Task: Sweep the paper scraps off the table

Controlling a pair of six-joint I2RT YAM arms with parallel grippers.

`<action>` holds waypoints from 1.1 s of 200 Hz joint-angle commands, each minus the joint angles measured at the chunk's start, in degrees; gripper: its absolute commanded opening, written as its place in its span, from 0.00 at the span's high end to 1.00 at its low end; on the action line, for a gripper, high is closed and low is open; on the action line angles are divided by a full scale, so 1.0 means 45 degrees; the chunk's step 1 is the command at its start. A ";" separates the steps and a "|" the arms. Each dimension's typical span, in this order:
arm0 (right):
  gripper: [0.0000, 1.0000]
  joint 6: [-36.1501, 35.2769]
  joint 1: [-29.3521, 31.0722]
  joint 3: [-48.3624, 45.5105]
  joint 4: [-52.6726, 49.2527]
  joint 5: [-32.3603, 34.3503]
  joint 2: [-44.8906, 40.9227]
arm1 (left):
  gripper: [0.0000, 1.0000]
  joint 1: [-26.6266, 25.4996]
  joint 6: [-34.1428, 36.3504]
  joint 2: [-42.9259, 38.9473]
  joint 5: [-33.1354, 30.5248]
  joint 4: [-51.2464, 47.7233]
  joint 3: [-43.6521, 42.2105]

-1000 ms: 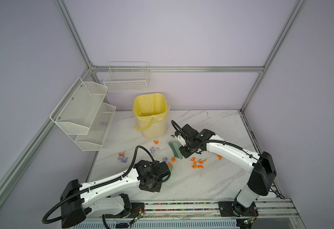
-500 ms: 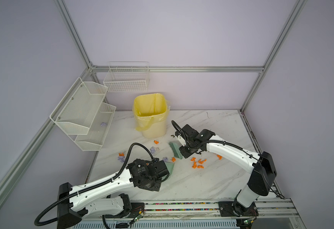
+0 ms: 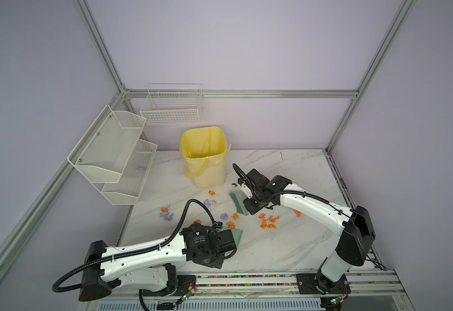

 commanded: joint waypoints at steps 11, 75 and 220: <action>1.00 -0.0130 0.0070 0.0227 0.0013 -0.0082 -0.0143 | 1.00 -0.0039 -0.0446 -0.0240 -0.0161 0.0697 -0.0995; 1.00 -0.0226 0.0077 0.0169 0.0227 -0.0146 -0.0165 | 1.00 -0.0016 -0.0168 0.0607 0.0017 0.1282 -0.1118; 1.00 -0.1042 0.0745 -0.1022 0.1187 -0.2992 -0.0582 | 1.00 0.1824 0.1619 0.1972 0.0236 0.1409 -0.0445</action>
